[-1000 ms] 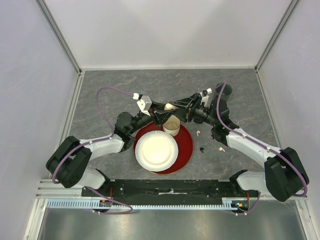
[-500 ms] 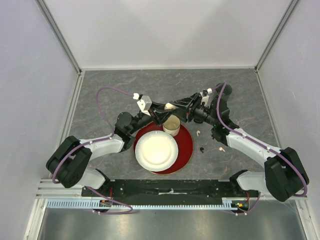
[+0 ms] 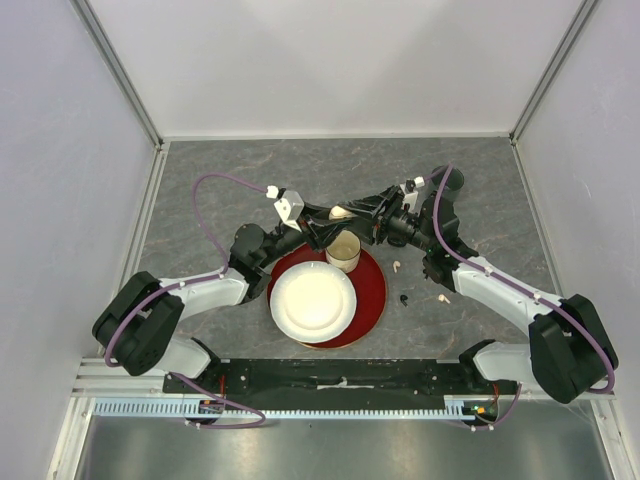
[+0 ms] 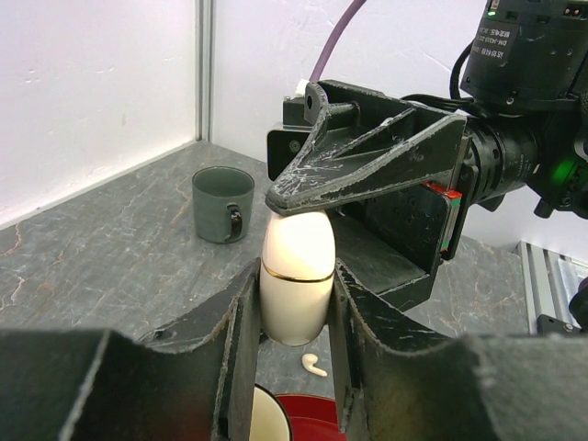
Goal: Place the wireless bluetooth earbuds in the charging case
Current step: Adjust the charging case.
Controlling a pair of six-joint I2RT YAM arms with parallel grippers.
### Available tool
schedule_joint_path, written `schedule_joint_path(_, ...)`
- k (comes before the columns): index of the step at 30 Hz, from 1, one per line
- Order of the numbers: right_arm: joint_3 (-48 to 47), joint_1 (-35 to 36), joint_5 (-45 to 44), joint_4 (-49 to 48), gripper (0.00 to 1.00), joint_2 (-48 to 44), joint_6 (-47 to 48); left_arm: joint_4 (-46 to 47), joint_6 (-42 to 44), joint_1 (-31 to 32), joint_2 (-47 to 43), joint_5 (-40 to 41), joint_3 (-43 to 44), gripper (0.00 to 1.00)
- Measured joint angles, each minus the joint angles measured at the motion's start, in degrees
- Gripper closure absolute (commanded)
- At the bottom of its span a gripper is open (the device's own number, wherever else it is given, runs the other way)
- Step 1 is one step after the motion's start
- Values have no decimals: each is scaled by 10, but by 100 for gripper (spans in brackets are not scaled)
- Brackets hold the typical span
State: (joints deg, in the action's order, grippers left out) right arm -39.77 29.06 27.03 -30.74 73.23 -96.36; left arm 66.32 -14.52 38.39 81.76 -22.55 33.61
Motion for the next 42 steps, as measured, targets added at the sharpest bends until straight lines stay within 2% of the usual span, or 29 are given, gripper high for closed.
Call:
schedule_joint_path(4,0,2,0,2,85,0,2,0,-4,0,1,1,2,57)
schedule_joint_path(7,0,3,0,7,85,0,2,0,-5,0,1,2,3,61)
schedule_joint_path(11,0,3,-1,11,85,0,2,-3,-5,1,1,2,3,61)
schedule_joint_path(19,0,3,-1,10,85,0,1,-6,-5,1,1,1,5,55)
schedule_joint_path(26,0,3,-1,1,85,0,-1,-6,-5,1,1,1,5,55)
schedule_joint_path(32,8,3,-4,-14,84,0,-9,-6,-5,2,2,0,5,64)
schedule_joint_path(35,8,3,-4,-14,84,0,-10,-6,-5,2,2,0,5,72)
schedule_joint_path(36,8,3,-4,-13,84,0,-10,-6,-4,2,2,0,5,79)
schedule_joint_path(39,8,3,-4,-13,84,0,-10,-6,-5,2,2,0,5,90)
schedule_joint_path(42,8,3,-4,-13,77,0,-10,-6,-5,2,2,0,5,93)
